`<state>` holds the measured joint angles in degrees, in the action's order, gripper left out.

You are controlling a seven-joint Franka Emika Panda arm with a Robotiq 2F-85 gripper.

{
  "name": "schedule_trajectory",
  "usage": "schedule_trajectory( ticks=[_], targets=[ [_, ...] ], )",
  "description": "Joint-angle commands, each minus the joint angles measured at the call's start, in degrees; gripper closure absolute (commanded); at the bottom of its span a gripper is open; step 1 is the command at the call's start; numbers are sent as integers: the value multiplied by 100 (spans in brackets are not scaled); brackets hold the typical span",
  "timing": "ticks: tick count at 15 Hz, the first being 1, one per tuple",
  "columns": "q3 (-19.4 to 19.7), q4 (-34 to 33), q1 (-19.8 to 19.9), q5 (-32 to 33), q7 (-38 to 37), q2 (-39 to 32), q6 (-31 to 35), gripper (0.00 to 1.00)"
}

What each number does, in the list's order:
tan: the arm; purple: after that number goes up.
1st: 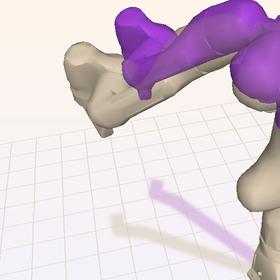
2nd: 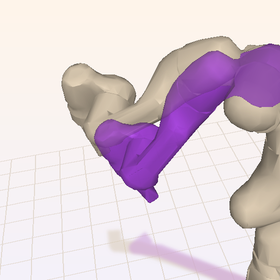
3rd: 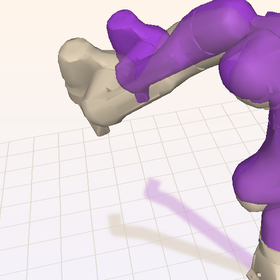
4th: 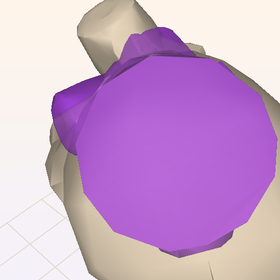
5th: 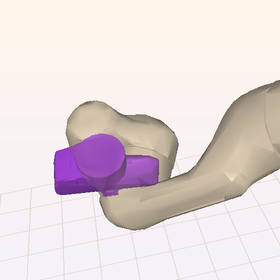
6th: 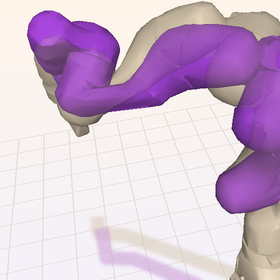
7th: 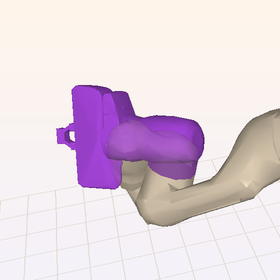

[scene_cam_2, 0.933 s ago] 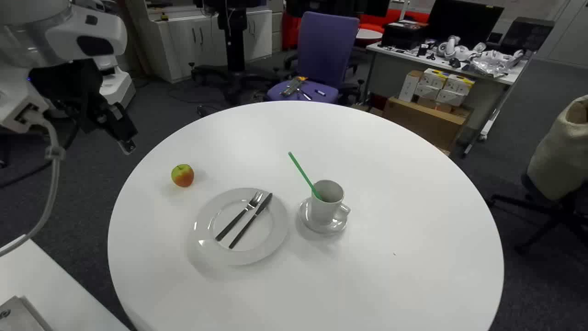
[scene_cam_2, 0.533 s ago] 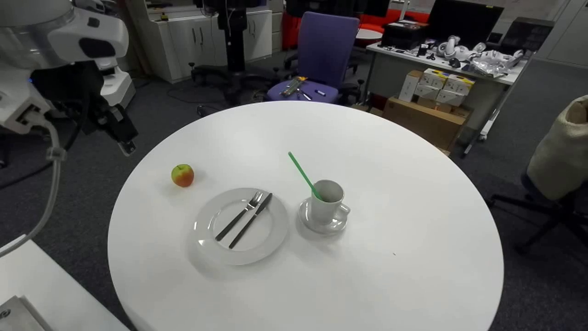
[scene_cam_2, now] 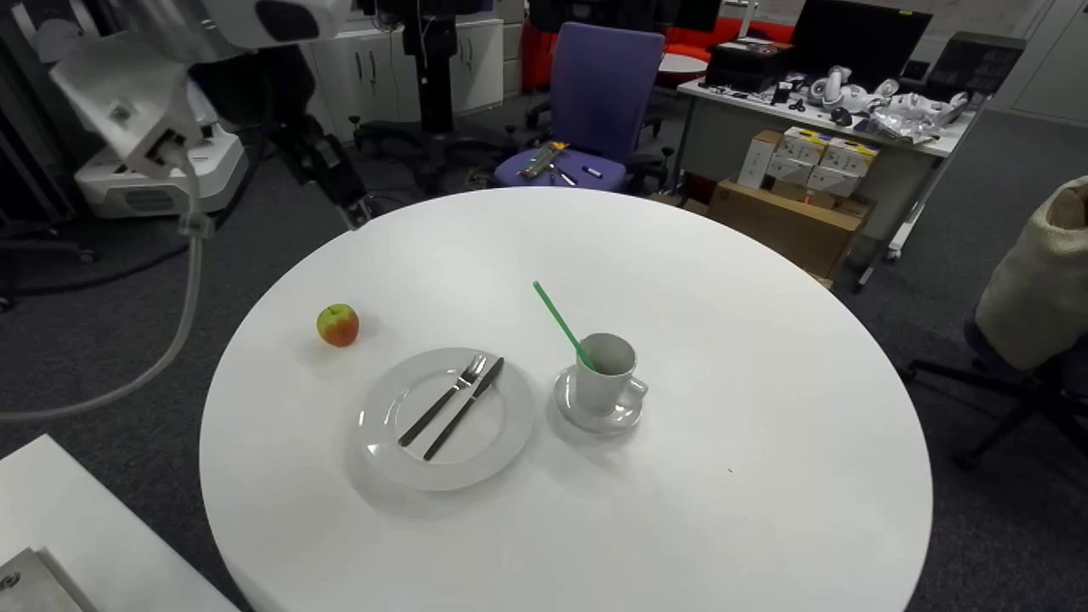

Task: Remove the white mug from the plate and put it on the table

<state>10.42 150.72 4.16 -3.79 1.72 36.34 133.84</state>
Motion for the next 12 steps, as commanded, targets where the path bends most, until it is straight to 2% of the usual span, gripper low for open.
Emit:
schedule_trajectory(
  ticks=[1, 4, 6, 8, 11, 12],
  targets=[
    [-228, -983, 304, -94, -832, -1460, 791, 0],
    [-476, -1636, 565, 108, -1865, -2471, 1331, 0],
    [-607, -2067, 738, 423, -2684, -3040, 1303, 0],
    [-578, -2446, 777, 762, -3491, -3508, 1151, 0],
    [-319, -2886, 650, 1048, -4546, -3996, 869, 0],
    [-309, -2475, 555, 866, -4025, -3759, 1200, 0]
  ],
)
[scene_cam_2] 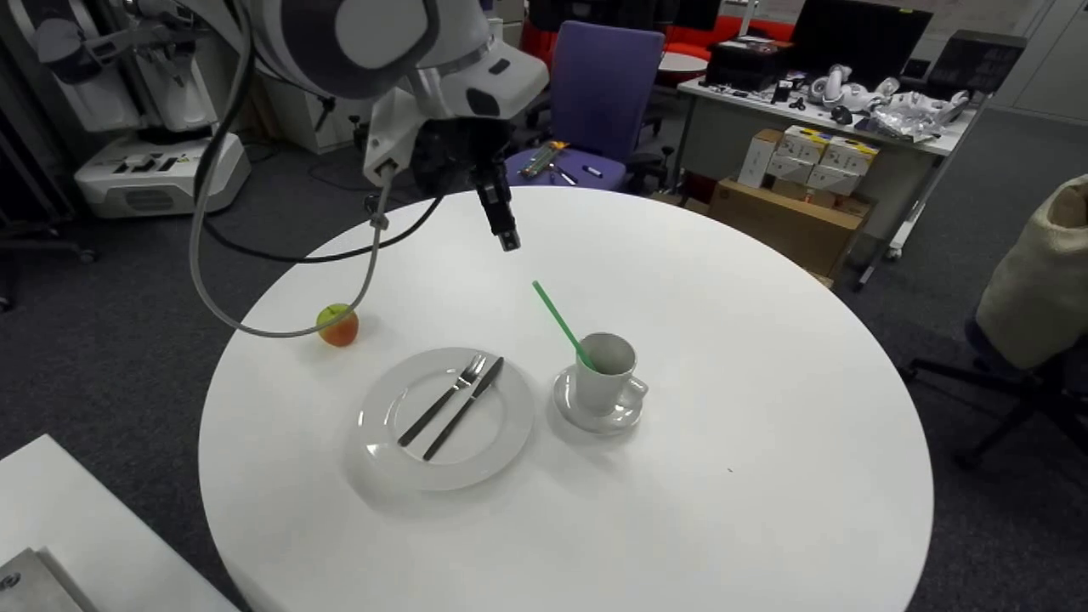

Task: Remove the white mug from the plate and put it on the table

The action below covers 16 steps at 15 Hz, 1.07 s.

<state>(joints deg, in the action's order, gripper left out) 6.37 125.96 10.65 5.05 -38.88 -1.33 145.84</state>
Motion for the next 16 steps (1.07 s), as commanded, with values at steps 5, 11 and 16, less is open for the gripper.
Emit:
schedule_trajectory(
  ticks=[5, 11, 16],
  targets=[
    [138, -69, -137, -5, -29, -145, -7, 0],
    [207, -116, -145, 129, -684, -225, 106, 0],
    [532, -266, -116, 280, -2267, -550, 144, 0]
  ],
)
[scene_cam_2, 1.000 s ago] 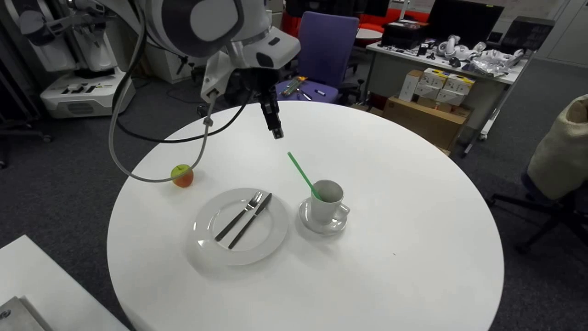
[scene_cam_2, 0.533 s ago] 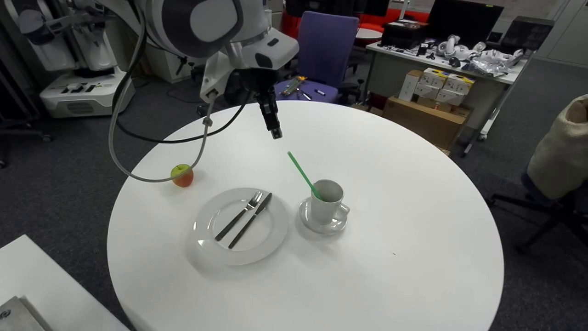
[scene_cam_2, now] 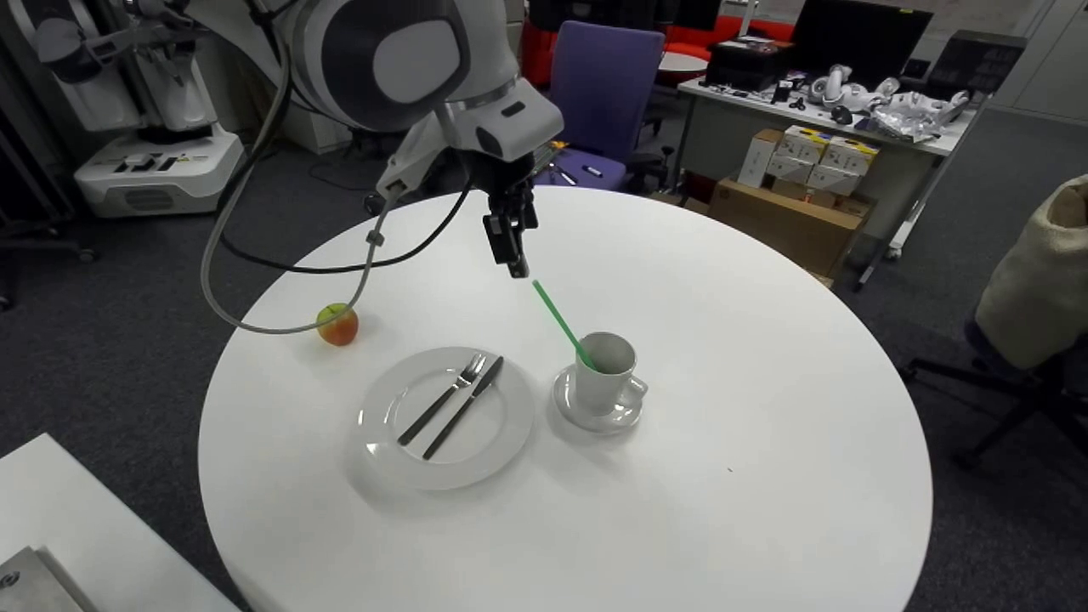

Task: Remove the white mug from the plate and put it on the table

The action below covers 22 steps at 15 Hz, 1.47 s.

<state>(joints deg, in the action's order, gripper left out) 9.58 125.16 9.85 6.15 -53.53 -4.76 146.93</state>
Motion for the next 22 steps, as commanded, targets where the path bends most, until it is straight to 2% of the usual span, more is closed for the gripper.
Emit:
schedule_trajectory(
  ticks=[1, 4, 6, 15, 22],
  targets=[
    [287, -219, -44, 207, -1104, -283, 49, 0],
    [534, -367, -69, 407, -2061, -553, 96, 0],
    [635, -601, -44, 400, -2304, -828, 33, 0],
    [440, -1703, 183, -774, -589, -2071, -56, 0],
    [467, -1866, 244, -1331, -57, -2357, -185, 0]
  ],
)
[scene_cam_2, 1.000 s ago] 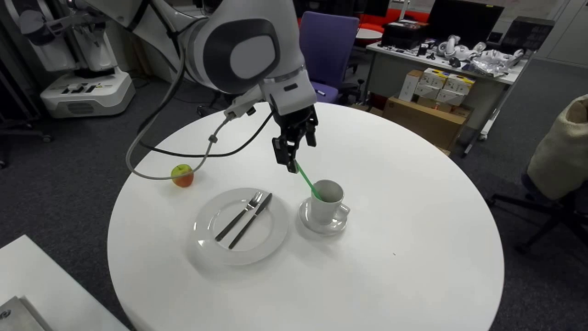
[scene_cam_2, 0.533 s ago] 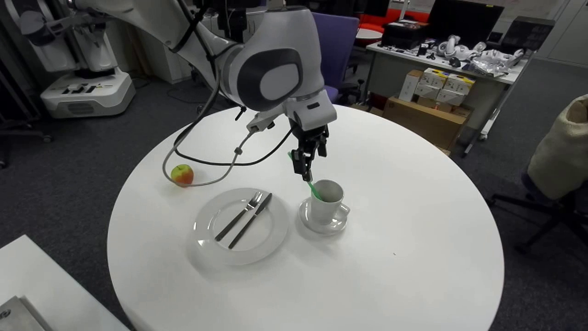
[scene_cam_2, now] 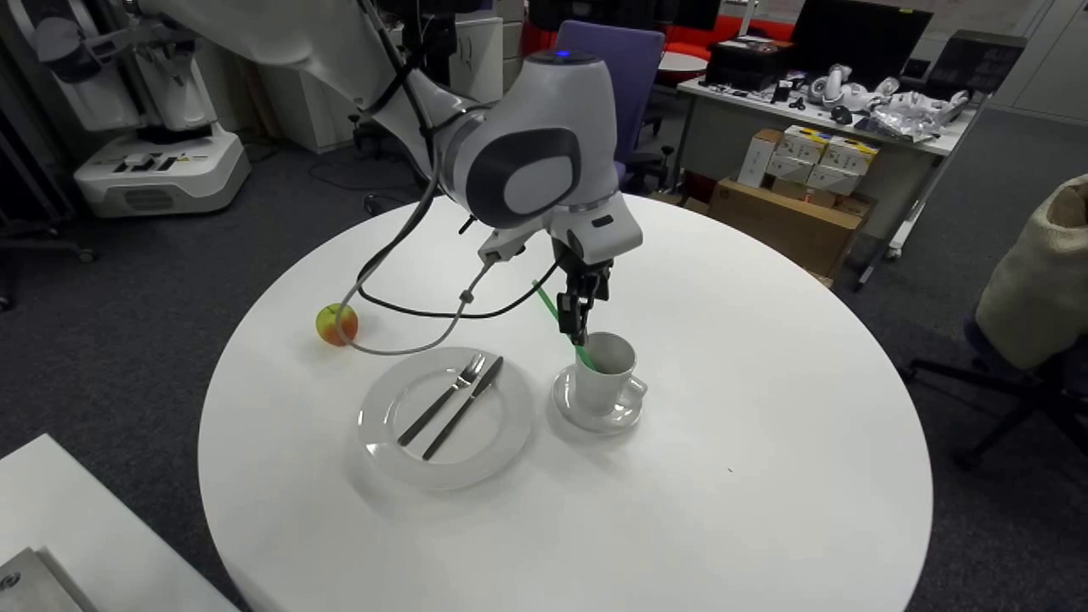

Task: Remove the white mug from the plate and put it on the table

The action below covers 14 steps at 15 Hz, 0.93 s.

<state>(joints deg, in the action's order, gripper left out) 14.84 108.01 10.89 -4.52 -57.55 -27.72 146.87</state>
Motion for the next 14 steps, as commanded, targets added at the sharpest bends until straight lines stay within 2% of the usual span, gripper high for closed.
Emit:
schedule_trajectory(
  ticks=[1, 10, 14],
  targets=[
    [-45, -98, 138, -304, 384, -49, -212, 0],
    [55, 217, 180, -311, 717, 48, -312, 0],
    [73, 157, 205, -313, 801, -67, -625, 0]
  ],
)
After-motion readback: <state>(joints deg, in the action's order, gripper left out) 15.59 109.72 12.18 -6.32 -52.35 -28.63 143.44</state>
